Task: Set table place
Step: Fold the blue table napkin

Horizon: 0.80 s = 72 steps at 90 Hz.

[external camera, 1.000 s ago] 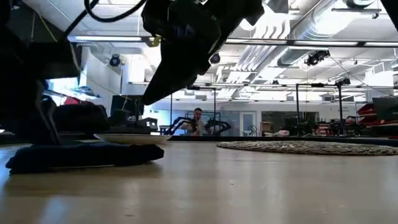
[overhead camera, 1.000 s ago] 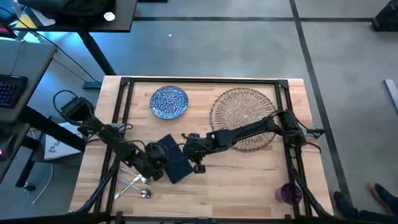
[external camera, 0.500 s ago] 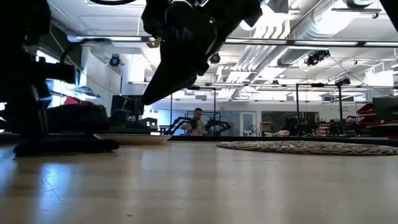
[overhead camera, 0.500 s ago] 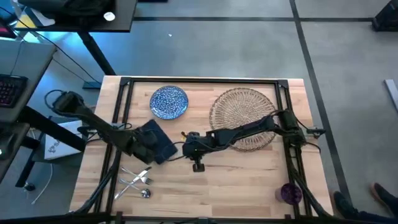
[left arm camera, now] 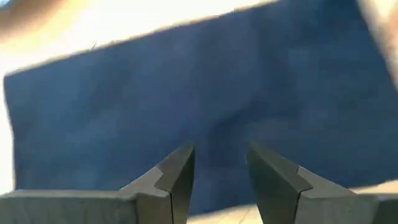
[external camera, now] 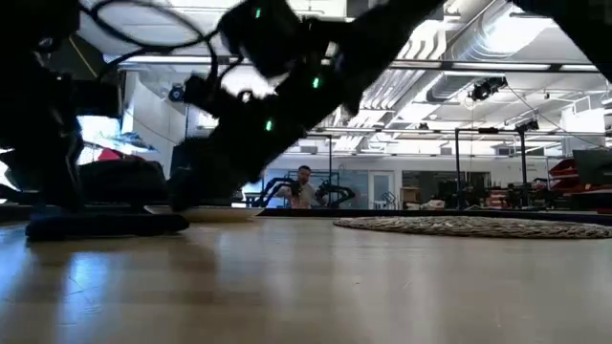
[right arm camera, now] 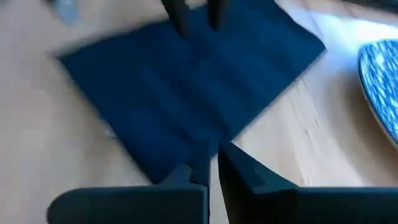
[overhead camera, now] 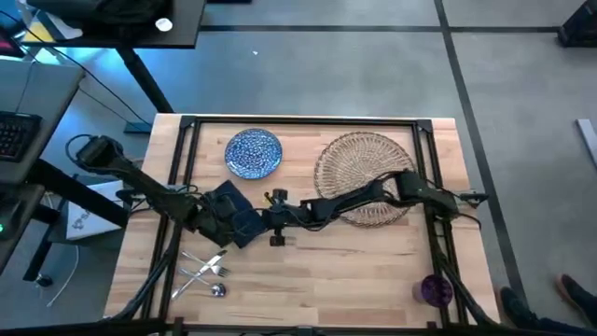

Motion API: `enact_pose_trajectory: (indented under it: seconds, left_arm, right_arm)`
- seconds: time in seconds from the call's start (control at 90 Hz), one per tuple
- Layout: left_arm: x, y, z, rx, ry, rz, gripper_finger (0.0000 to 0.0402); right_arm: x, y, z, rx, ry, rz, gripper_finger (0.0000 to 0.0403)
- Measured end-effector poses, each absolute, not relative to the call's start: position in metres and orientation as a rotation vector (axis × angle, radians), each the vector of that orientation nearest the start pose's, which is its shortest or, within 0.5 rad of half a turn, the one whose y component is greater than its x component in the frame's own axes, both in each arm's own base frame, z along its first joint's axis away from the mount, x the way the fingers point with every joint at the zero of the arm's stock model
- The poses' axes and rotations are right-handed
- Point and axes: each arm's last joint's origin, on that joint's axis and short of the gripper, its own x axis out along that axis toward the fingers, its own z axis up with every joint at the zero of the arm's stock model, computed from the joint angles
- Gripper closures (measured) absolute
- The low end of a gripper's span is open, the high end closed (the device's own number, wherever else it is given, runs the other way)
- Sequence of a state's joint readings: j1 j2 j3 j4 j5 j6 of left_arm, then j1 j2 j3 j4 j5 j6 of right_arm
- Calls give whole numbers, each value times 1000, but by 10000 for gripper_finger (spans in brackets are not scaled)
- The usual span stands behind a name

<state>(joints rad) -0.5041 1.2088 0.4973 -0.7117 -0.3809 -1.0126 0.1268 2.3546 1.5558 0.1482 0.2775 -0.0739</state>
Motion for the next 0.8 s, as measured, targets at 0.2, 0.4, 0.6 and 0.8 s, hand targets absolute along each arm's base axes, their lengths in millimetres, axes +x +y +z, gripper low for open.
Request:
enact_pose_trajectory:
  seconds: [0.2,0.4,0.6,0.8]
  left_arm:
    - [146,-66,142,-200,1163,583,278]
    - [152,-54,143,-88,1131,612,278]
    - [155,-44,146,-91,1172,599,278]
    - [153,-47,143,-346,1261,553,278]
  right_arm:
    - [499,67,79,-42,568,-65,403]
    - [502,90,81,50,455,58,403]
    - [502,87,98,18,450,70,403]
    - [499,73,119,-32,481,32,403]
